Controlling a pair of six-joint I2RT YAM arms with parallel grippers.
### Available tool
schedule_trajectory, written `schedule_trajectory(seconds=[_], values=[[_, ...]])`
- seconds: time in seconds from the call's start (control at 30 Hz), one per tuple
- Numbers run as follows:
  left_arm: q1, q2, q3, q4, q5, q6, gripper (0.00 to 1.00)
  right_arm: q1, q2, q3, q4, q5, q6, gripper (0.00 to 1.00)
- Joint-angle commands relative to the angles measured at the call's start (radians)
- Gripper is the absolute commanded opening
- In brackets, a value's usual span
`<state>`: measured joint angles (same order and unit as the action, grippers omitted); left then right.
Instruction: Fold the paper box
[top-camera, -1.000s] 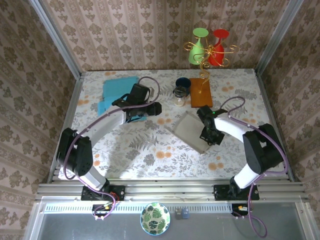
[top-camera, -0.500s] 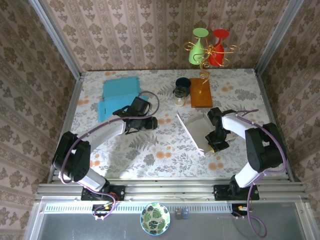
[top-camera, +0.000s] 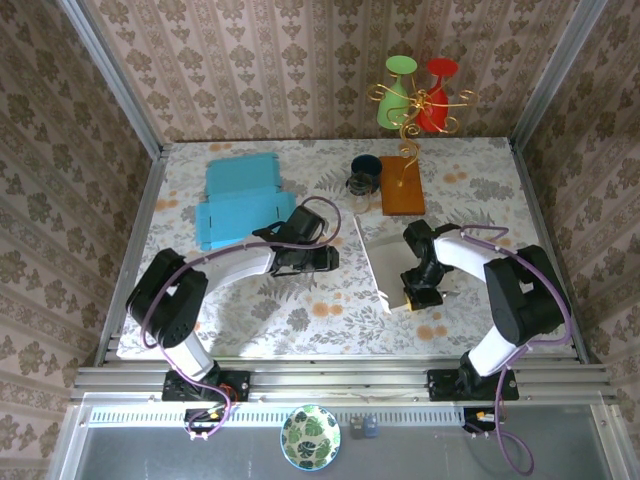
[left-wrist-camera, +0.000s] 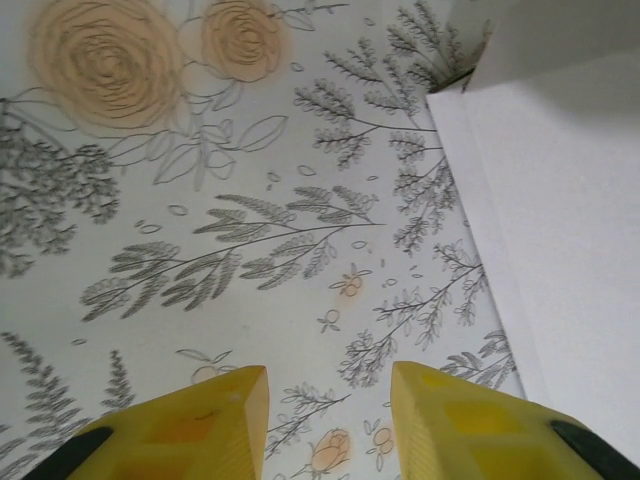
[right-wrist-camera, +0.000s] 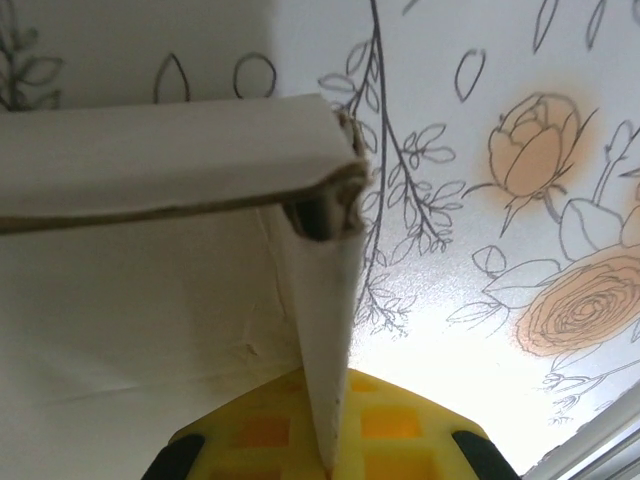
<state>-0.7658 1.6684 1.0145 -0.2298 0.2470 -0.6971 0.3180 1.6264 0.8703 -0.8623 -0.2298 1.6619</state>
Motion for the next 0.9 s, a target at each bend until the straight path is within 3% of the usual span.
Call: schedule_trajectory(seconds=[0.0,0.13,0.27,0.4,0.53,0.67,0.87], values=[[-0.008,0.013,0.009,0.057,0.045,-0.037,0.37,0.023,0.008,-0.038,0.031,-0.053,0.082,0.05],[-0.010,0.016,0.015,0.071,0.053,-0.034,0.37,0.045,-0.024,-0.024,0.042,-0.065,0.092,0.26],[-0.010,0.016,0.022,0.079,0.058,-0.031,0.37,0.050,-0.101,0.006,0.008,-0.042,0.059,0.39],[-0.012,0.013,0.033,0.094,0.063,-0.025,0.37,0.049,-0.209,0.076,-0.083,0.077,-0.065,0.50],[-0.020,0.004,0.046,0.109,0.070,-0.022,0.37,0.052,-0.300,0.137,-0.054,0.155,-0.298,0.51],[-0.025,-0.004,0.064,0.109,0.077,-0.011,0.37,0.128,-0.336,0.272,-0.015,0.215,-0.678,0.50],[-0.025,-0.009,0.058,0.131,0.081,-0.009,0.38,0.283,-0.308,0.414,0.002,0.190,-0.889,0.60]])
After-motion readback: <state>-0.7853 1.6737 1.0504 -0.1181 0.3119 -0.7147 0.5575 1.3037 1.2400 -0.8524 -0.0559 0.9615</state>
